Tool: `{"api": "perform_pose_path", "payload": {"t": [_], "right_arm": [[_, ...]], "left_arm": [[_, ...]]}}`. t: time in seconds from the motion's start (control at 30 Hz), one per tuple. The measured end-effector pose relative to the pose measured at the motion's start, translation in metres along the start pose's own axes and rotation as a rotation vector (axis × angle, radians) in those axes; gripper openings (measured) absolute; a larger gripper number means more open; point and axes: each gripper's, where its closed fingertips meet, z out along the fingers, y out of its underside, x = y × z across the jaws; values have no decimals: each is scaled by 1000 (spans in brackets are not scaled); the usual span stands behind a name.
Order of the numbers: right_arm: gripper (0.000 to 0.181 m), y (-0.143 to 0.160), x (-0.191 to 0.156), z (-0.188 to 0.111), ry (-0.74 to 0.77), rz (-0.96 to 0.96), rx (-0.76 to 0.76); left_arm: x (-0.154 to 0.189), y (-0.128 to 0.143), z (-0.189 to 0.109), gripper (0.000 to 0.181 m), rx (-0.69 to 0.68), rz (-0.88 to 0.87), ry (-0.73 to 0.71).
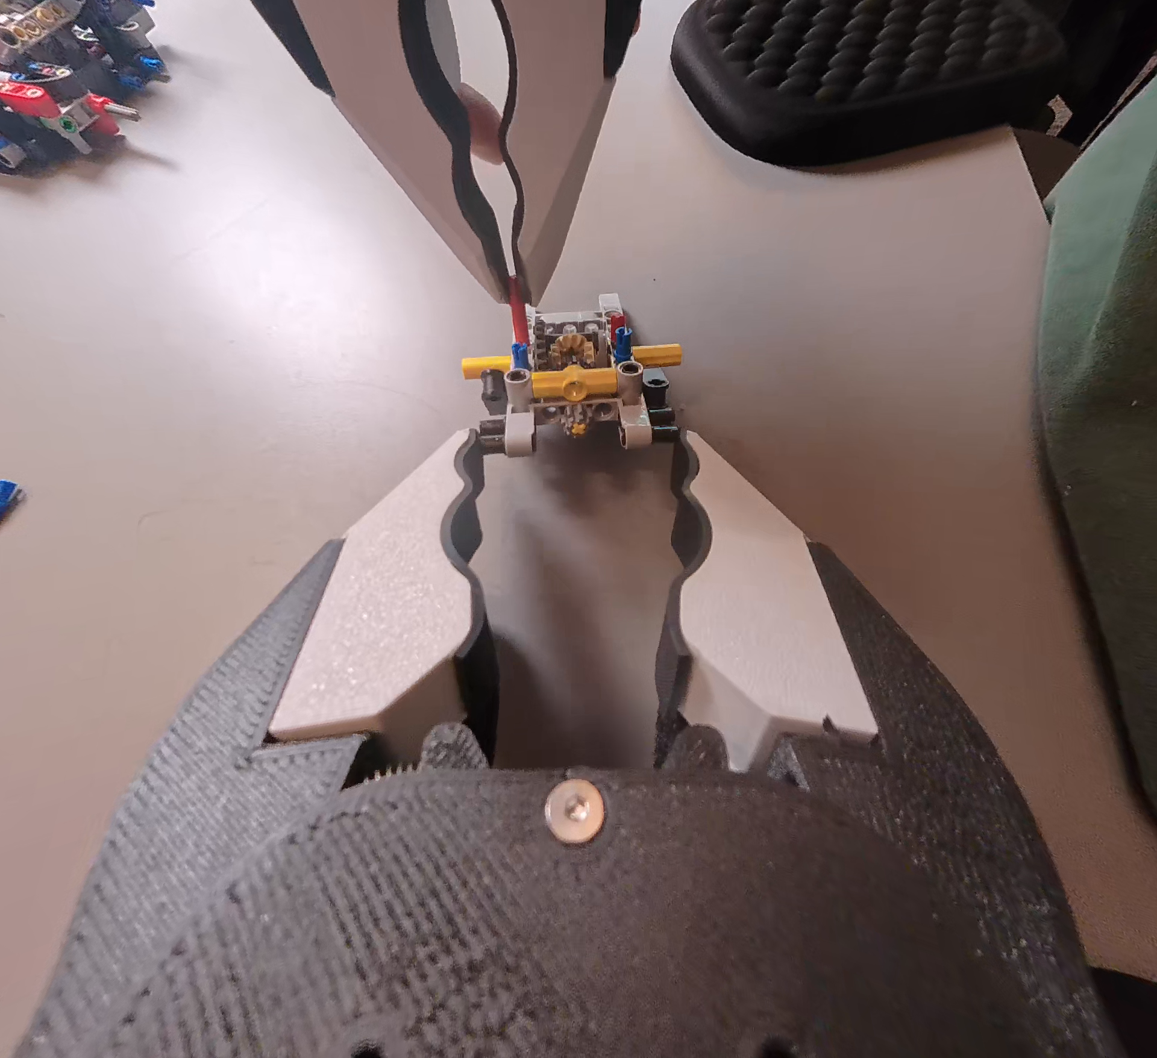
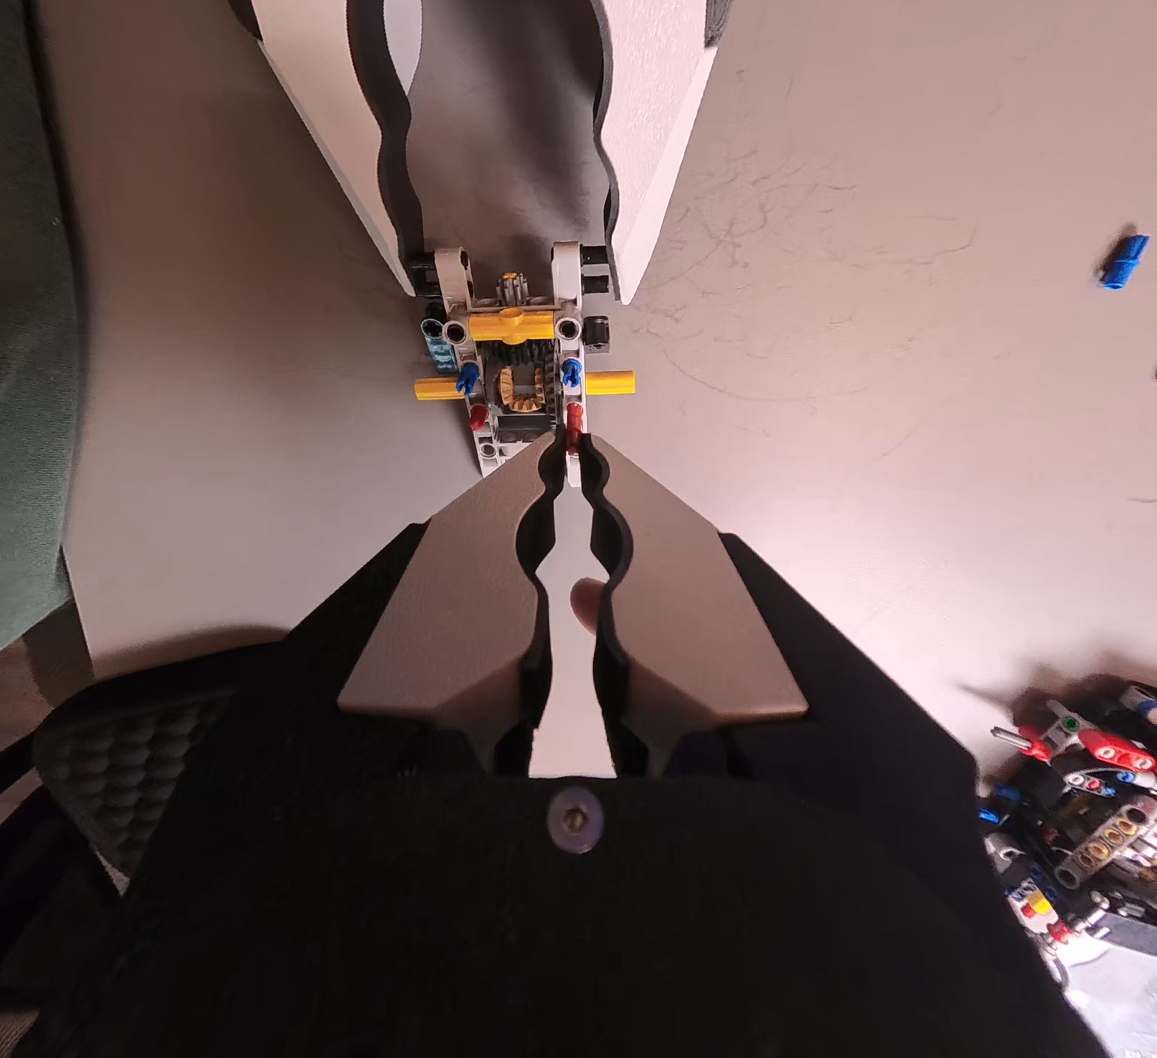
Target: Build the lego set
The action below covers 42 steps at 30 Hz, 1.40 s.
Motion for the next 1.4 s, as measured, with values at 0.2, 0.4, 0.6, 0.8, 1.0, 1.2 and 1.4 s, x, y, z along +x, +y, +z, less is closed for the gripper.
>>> {"api": "perform_pose_path", "payload": {"t": [0.2, 0.4, 0.6, 0.8, 1.0, 1.2, 1.4], "right_arm": [[2, 3, -1, 0, 5, -42, -62], [2, 2, 0, -1, 17, -54, -80], [3, 2, 0, -1, 28, -198, -50], [3, 0, -1, -1, 75, -342, 33], [3, -3, -2, -2, 100, -320, 13], [3, -1, -2, -1, 84, -224, -6], [3, 2, -4, -1, 92, -211, -44]], "left_arm": [[0, 0, 0, 59, 1, -6, 2], [0, -1, -1, 60, 10, -13, 5], [1, -1, -1, 60, 13, -10, 10], [1, -2, -1, 60, 17, -18, 20], [1, -3, -2, 60, 28, -30, 21], [2, -1, -1, 60, 12, -12, 9], [4, -3, -2, 60, 22, -5, 10]]}}
